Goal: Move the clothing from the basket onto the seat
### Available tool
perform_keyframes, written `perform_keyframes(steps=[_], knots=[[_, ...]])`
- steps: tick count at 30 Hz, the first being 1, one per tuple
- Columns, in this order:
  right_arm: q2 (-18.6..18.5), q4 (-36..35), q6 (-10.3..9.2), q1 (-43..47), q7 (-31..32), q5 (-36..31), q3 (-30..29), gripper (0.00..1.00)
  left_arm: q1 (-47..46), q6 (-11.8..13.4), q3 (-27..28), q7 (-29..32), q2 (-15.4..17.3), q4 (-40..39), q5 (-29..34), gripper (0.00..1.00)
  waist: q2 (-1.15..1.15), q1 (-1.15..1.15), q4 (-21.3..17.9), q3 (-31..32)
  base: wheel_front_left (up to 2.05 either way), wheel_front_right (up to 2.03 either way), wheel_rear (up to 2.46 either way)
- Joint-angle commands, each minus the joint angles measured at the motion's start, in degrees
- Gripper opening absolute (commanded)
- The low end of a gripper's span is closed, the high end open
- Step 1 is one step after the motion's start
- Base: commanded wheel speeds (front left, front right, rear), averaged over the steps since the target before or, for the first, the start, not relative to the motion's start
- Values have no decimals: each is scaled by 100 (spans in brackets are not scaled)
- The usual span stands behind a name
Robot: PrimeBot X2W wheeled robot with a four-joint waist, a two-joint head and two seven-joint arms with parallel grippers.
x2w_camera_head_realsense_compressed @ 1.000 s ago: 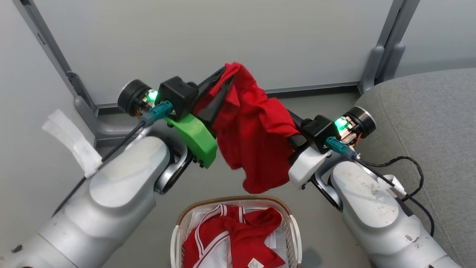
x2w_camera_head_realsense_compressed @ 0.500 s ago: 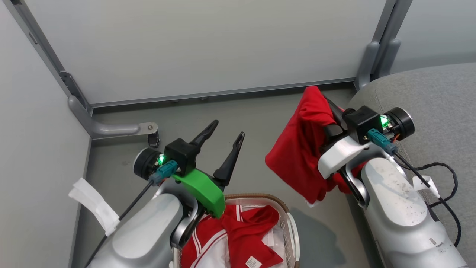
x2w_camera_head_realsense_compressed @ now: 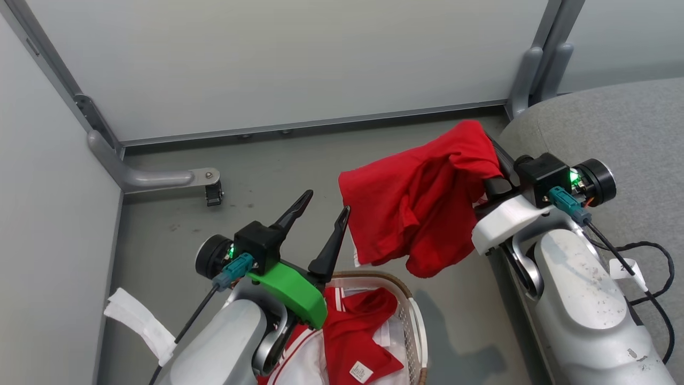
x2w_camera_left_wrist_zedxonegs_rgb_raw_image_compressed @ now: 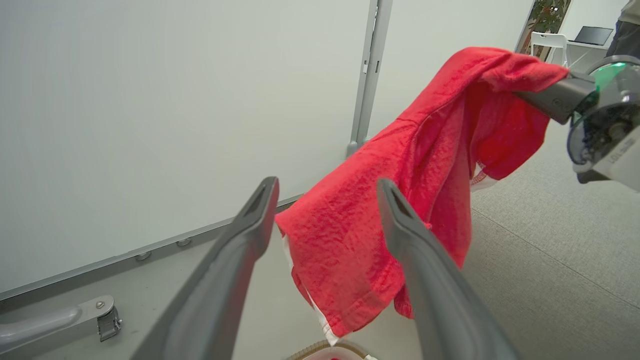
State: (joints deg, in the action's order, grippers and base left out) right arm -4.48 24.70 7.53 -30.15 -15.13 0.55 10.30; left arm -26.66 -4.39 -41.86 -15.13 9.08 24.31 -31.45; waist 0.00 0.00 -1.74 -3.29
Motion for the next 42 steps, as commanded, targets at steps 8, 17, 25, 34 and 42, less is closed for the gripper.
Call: perform_keyframes(steps=[8, 17, 25, 34, 42], knots=[[-25, -128, -8, -96, -4, -61, -112, 0, 246, -157, 366, -2, -257, 24, 442, 100, 0, 0, -504, -340, 0, 0, 0], [-102, -324, -8, 16, -4, -67, -355, 0, 266, -258, 497, -2, -375, 70, 855, 100, 0, 0, -1559, -843, 0, 0, 0], [-12, -451, -8, 140, -4, 7, -617, 0, 89, -306, 425, -2, -372, 135, 1046, 100, 0, 0, -2393, -1184, 0, 0, 0], [66, -457, -8, 60, -4, -58, -977, 0, -56, -316, 279, -3, -330, 77, 1156, 100, 0, 0, -2625, -1447, 0, 0, 0], [-342, -323, -8, -676, -4, -157, -1300, 0, -212, -315, 126, -2, -247, 5, 1149, 100, 0, 0, -2329, -1853, 0, 0, 0]])
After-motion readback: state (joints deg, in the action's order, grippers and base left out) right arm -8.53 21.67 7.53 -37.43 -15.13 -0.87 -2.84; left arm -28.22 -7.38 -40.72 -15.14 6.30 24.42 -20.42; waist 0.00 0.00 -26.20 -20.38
